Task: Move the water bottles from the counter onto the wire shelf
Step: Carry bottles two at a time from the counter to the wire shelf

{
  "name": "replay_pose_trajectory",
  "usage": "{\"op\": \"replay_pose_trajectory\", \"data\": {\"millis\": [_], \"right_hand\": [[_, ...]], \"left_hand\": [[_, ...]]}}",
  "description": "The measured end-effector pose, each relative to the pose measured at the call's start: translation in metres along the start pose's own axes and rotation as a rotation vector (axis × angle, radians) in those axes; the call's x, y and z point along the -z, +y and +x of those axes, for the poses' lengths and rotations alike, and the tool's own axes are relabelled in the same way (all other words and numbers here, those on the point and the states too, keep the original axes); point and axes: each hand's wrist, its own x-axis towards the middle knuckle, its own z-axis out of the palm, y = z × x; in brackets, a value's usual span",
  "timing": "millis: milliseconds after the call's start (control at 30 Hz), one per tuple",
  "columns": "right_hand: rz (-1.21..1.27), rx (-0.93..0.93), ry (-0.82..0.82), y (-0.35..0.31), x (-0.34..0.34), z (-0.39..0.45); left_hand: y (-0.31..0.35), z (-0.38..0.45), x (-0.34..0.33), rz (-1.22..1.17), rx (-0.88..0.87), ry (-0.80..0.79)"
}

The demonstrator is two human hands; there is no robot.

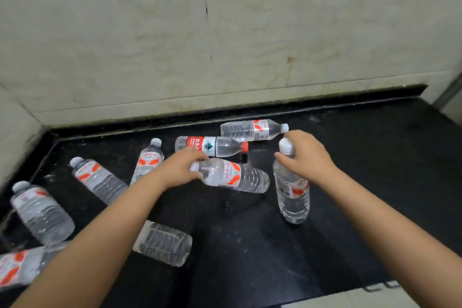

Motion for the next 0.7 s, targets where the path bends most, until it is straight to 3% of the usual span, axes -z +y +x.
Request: {"op": "replay_pose_trajectory", "data": {"millis": [167, 267, 367, 500, 700], "right_hand": [[-0.073, -0.140, 0.009, 0.009, 0.012, -0.032], [-0.061, -0.159, -0.005, 0.010, 0.016, -0.047], [-0.081, -0.163, -0.054, 0.012, 0.020, -0.056], [-0.083, -0.193, -0.043, 0.017, 0.020, -0.064], [-0.023, -0.256, 0.021, 0.027, 0.027, -0.075]], "left_hand": [[0.058, -0.002, 0.005, -0.222, -0.182, 0.237], [0.093, 0.005, 0.000, -0.277, -0.253, 0.217], [0.115, 0.015, -0.012, -0.130, -0.335, 0.179], [0.133, 0.025, -0.014, 0.178, -0.306, 0.232], [0.143, 0.033, -0.006, 0.115, -0.274, 0.257]]}}
